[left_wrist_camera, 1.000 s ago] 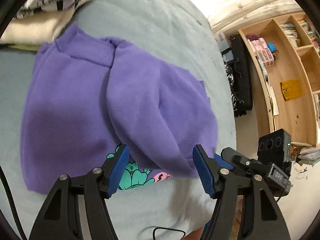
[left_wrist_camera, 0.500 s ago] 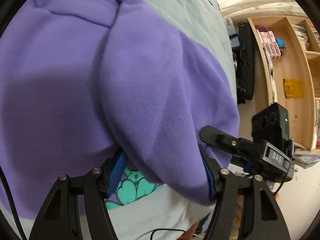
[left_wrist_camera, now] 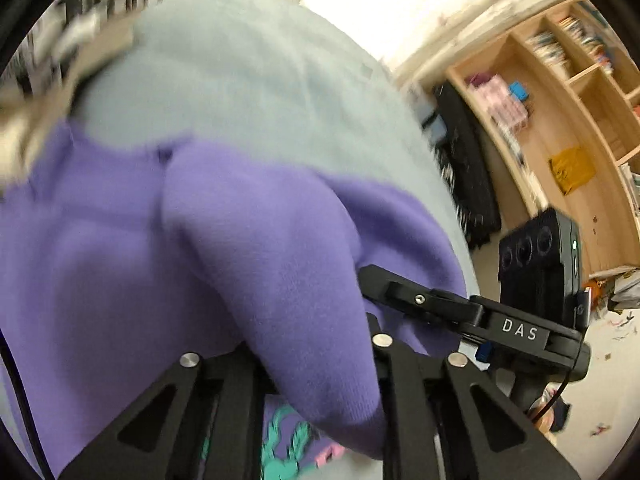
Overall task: Fold large clothes
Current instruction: 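Fold the lifted hoodie half over onto itself with both tools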
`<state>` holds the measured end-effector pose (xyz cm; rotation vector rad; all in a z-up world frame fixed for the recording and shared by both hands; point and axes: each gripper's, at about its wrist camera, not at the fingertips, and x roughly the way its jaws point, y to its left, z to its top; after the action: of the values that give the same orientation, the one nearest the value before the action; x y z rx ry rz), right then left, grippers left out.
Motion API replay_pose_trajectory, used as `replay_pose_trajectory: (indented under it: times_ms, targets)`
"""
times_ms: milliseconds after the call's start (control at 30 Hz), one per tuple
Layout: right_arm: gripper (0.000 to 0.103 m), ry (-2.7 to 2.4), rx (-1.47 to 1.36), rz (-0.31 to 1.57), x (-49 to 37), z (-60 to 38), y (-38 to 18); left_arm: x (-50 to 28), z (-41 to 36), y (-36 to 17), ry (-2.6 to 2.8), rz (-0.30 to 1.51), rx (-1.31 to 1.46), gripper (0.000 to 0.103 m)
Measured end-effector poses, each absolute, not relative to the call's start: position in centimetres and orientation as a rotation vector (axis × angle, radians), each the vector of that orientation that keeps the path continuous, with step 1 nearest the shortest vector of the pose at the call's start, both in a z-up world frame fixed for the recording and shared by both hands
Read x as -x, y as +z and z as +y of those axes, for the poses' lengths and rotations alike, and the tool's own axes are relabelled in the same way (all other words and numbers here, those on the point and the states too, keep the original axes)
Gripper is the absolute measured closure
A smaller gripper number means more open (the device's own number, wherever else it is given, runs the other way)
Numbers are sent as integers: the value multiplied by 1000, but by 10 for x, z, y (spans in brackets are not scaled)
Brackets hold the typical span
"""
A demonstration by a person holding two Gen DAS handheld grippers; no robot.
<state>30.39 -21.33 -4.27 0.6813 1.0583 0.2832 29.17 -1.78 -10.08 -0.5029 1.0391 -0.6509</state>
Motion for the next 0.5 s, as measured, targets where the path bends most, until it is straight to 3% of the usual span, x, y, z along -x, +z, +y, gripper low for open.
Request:
replay_pose_trajectory:
  times_ms: [133,300,500]
  targets:
    - [88,317,-667,906,-298,-221,-38,-283,-4,-93,-607,881,478,92]
    - [89,280,-617,1084,-263,-226,-87,-262,-4,-137,-576,1071,444,90]
    - [91,287,-580,1118,-220,-230,-101,-225,-12,-165,-607,1165,424,75]
